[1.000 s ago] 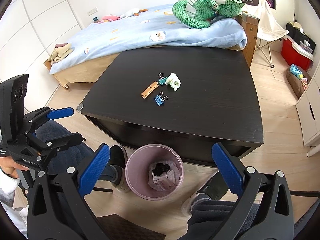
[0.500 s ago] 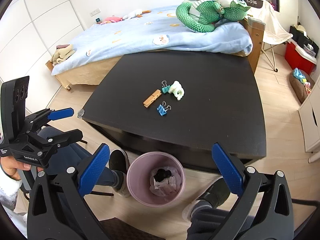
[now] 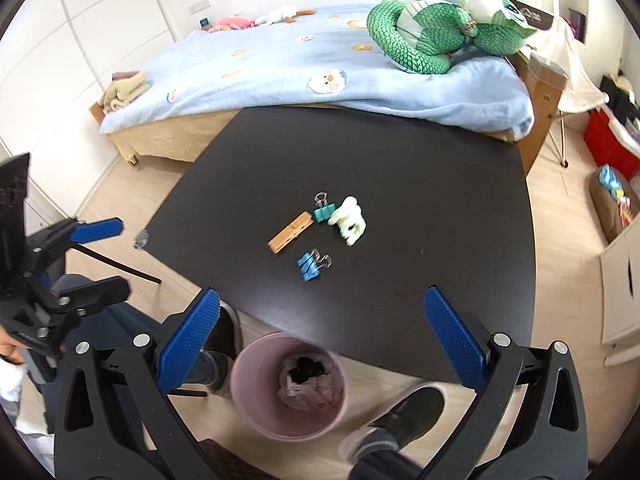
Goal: Collect trash
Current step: 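Reach the right gripper to the pale green sock and grasp it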
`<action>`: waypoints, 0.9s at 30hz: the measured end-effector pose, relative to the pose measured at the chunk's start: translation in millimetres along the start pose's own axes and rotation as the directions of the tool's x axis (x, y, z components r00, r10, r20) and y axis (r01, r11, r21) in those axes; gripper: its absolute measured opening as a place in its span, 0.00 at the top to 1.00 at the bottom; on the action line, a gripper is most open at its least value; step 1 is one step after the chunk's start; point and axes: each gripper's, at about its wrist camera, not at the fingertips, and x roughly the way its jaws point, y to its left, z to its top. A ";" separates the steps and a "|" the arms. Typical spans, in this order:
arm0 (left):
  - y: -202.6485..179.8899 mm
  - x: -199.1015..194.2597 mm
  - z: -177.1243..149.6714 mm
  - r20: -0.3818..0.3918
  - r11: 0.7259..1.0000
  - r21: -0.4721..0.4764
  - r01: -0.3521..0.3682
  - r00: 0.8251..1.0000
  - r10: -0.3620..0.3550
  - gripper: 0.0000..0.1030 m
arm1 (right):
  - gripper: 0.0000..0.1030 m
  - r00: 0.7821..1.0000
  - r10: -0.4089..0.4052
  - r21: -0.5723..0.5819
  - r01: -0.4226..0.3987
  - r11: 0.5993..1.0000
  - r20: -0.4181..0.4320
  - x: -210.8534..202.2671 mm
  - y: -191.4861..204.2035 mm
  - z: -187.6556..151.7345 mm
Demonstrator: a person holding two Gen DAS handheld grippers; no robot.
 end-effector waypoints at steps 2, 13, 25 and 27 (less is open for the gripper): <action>2.3 1.9 5.0 0.001 1.000 -0.005 -0.001 1.000 0.001 0.07 | 0.03 1.000 -0.017 -0.030 0.017 0.999 -0.005 9.5 -2.1 8.8; 5.6 12.4 16.1 -0.004 1.000 0.002 -0.007 1.000 0.007 0.07 | 0.03 0.996 -0.019 -0.127 0.008 0.992 -0.087 68.7 -16.1 51.7; 16.7 28.8 14.8 -0.036 1.000 -0.024 -0.002 0.999 0.001 0.07 | 0.03 0.973 -0.041 -0.247 -0.017 0.969 -0.226 139.0 -13.9 60.9; 19.1 31.4 14.3 -0.041 0.999 -0.033 0.003 0.999 -0.005 0.07 | 0.05 0.972 -0.037 -0.242 -0.021 0.970 -0.234 146.0 -15.1 61.5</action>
